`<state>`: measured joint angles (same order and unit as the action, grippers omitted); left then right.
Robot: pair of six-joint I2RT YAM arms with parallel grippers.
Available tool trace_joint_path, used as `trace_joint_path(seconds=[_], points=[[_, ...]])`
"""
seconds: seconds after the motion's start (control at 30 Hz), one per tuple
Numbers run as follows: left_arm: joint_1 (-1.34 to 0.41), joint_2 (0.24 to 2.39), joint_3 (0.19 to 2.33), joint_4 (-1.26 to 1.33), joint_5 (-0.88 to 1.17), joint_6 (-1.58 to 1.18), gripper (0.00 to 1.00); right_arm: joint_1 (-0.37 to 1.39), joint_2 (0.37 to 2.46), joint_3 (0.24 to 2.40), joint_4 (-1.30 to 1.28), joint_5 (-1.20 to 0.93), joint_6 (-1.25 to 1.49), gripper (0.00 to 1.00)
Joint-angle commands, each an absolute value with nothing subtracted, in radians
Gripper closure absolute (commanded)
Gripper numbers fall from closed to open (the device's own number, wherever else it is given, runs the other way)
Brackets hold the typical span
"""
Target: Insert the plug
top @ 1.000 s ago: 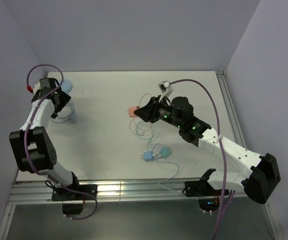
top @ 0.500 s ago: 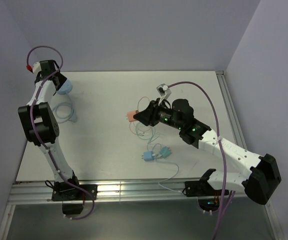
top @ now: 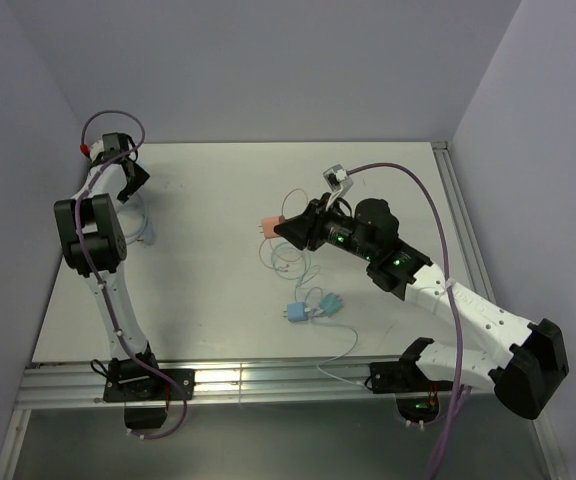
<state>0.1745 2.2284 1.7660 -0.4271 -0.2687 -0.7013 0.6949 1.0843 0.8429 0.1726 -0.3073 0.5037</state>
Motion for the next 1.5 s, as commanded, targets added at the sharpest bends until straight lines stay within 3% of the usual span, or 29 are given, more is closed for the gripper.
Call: trace_joint_path(seconds=[0.0, 0.07, 0.27, 0.33, 0.37, 0.43, 0.47, 0.57, 0.83, 1.07, 1.47], points=[[0.156, 2.264, 1.827, -0.419, -0.305, -0.663, 0.37, 0.686, 1.081, 0.836, 0.239, -0.321, 0.500, 1.00], [0.155, 2.270, 1.830, -0.426, -0.305, -0.660, 0.48, 0.686, 1.089, 0.836, 0.239, -0.321, 0.502, 1.00], [0.150, 2.278, 1.807, -0.420, -0.308, -0.643, 0.49, 0.686, 1.098, 0.836, 0.249, -0.321, 0.505, 1.00], [0.149, 2.283, 1.809, -0.423, -0.298, -0.626, 0.54, 0.686, 1.097, 0.838, 0.247, -0.321, 0.505, 1.00], [0.149, 2.286, 1.810, -0.426, -0.298, -0.621, 0.64, 0.686, 1.097, 0.838, 0.248, -0.321, 0.506, 1.00], [0.147, 2.284, 1.802, -0.426, -0.296, -0.609, 0.72, 0.686, 1.098, 0.836, 0.252, -0.319, 0.508, 1.00], [0.146, 2.281, 1.796, -0.426, -0.293, -0.607, 0.83, 0.686, 1.100, 0.836, 0.250, -0.319, 0.506, 1.00], [0.146, 2.276, 1.773, -0.425, -0.247, -0.585, 1.00, 0.686, 1.112, 0.841, 0.253, -0.321, 0.509, 1.00], [0.112, 2.172, 1.652, -0.423, -0.176, -0.506, 1.00, 0.681, 1.177, 0.897, 0.229, -0.324, 0.494, 1.00], [-0.041, 2.015, 1.568, -0.512, -0.157, -0.449, 1.00, 0.675, 1.224, 0.954, 0.181, -0.333, 0.460, 1.00], [-0.087, 1.600, 1.001, -0.414, 0.147, -0.566, 1.00, 0.670, 1.422, 1.192, -0.064, -0.333, 0.351, 1.00]])
